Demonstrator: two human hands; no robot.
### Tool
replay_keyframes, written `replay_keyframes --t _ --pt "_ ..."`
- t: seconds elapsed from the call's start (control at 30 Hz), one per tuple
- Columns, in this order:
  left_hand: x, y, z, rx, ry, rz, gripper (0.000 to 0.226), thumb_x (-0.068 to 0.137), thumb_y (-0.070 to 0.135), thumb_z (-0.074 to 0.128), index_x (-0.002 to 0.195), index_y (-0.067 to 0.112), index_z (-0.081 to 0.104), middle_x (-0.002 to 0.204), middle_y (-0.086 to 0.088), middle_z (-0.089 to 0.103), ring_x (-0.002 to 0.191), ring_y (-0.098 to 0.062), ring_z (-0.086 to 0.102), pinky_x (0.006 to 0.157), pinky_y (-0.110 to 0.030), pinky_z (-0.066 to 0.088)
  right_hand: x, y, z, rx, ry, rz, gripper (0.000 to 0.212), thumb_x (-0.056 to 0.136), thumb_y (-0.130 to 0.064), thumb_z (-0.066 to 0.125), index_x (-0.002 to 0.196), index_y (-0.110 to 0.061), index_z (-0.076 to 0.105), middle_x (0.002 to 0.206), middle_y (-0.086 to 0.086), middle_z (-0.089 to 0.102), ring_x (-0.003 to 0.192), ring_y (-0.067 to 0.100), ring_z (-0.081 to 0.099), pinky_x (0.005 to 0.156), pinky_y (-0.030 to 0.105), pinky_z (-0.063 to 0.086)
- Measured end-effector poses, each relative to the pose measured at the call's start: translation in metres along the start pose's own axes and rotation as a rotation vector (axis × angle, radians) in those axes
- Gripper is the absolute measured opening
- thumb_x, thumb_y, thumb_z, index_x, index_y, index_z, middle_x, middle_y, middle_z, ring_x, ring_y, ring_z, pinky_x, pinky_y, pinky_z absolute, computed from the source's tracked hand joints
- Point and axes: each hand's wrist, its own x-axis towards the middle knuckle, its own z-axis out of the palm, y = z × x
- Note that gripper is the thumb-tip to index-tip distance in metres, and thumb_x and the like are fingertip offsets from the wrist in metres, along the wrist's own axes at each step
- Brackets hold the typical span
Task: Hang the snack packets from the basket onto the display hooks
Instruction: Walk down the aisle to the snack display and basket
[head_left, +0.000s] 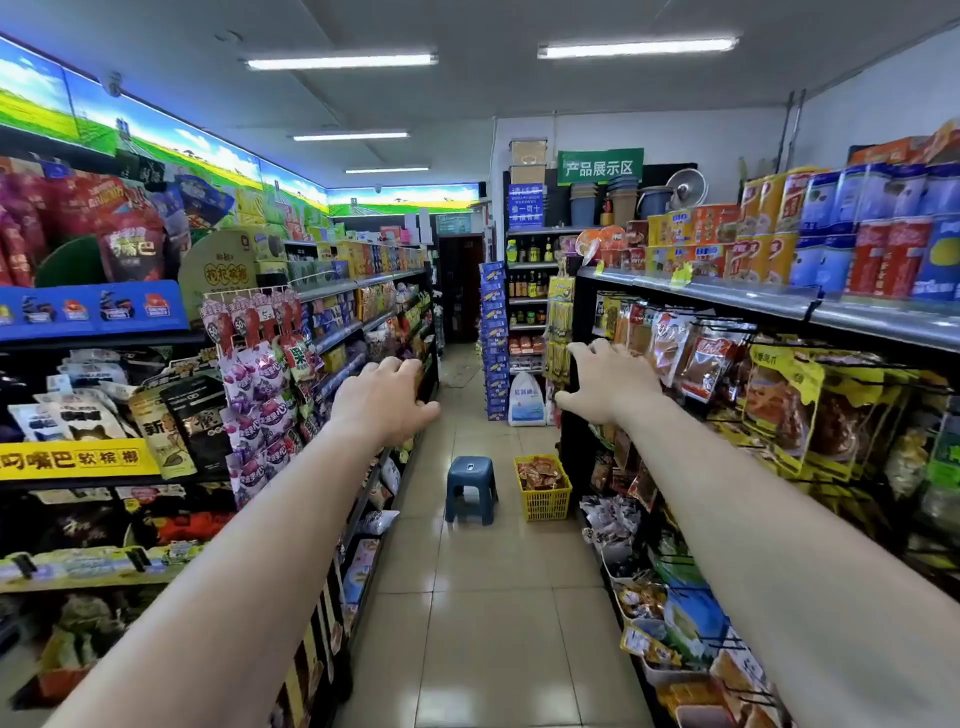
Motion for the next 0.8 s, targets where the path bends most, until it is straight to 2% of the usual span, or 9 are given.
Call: replay_keyframes --t 0.17,0.4,0.53,0.7,0.8 --pt "0.034 -0.017 0.057 0.009 -0.093 -0.007 0.076 0.086 0.064 0.047 0.15 0.024 0.034 0.15 -0.005 0.045 0.133 -0.029 0.046 0.096 -0.048 0.049 0.033 -0.012 0.052 -0.028 -0.069 0.012 0.071 0.085 -0.062 0.05 0.144 -0.024 0.037 0.14 0.009 0.046 0.126 0.033 0.045 0.094 0.048 0.042" --pt "0.137 -0.016 0.154 0.027 -0.143 0.013 0.075 0.086 0.066 0.044 0.148 0.025 0.037 0.145 -0.006 0.048 0.13 -0.029 0.048 0.097 -0.048 0.05 0.137 0.015 0.148 -0.036 -0.11 0.015 0.076 0.083 -0.065 0.053 0.145 -0.026 0.035 0.139 0.008 0.047 0.126 0.033 0.046 0.095 0.048 0.042" --pt "0.219 -0.009 0.196 0.034 -0.173 -0.024 0.077 0.086 0.066 0.046 0.151 0.025 0.034 0.148 -0.007 0.045 0.131 -0.03 0.047 0.097 -0.048 0.049 0.221 0.047 0.189 -0.046 -0.147 0.011 0.078 0.081 -0.066 0.053 0.145 -0.025 0.035 0.14 0.009 0.045 0.127 0.033 0.044 0.097 0.05 0.041" --pt "0.328 -0.003 0.234 0.006 -0.156 -0.044 0.075 0.085 0.065 0.047 0.147 0.026 0.037 0.144 -0.006 0.048 0.128 -0.03 0.049 0.091 -0.046 0.05 0.343 0.079 0.212 -0.004 -0.095 0.001 0.073 0.08 -0.067 0.051 0.138 -0.024 0.042 0.136 0.01 0.049 0.123 0.034 0.048 0.092 0.049 0.044" --pt "0.384 -0.008 0.269 0.013 -0.156 -0.048 0.076 0.084 0.066 0.047 0.148 0.027 0.036 0.145 -0.005 0.048 0.129 -0.029 0.05 0.092 -0.046 0.049 0.408 0.086 0.242 0.003 -0.126 0.002 0.078 0.079 -0.069 0.052 0.141 -0.025 0.038 0.139 0.009 0.047 0.125 0.034 0.047 0.09 0.048 0.045"
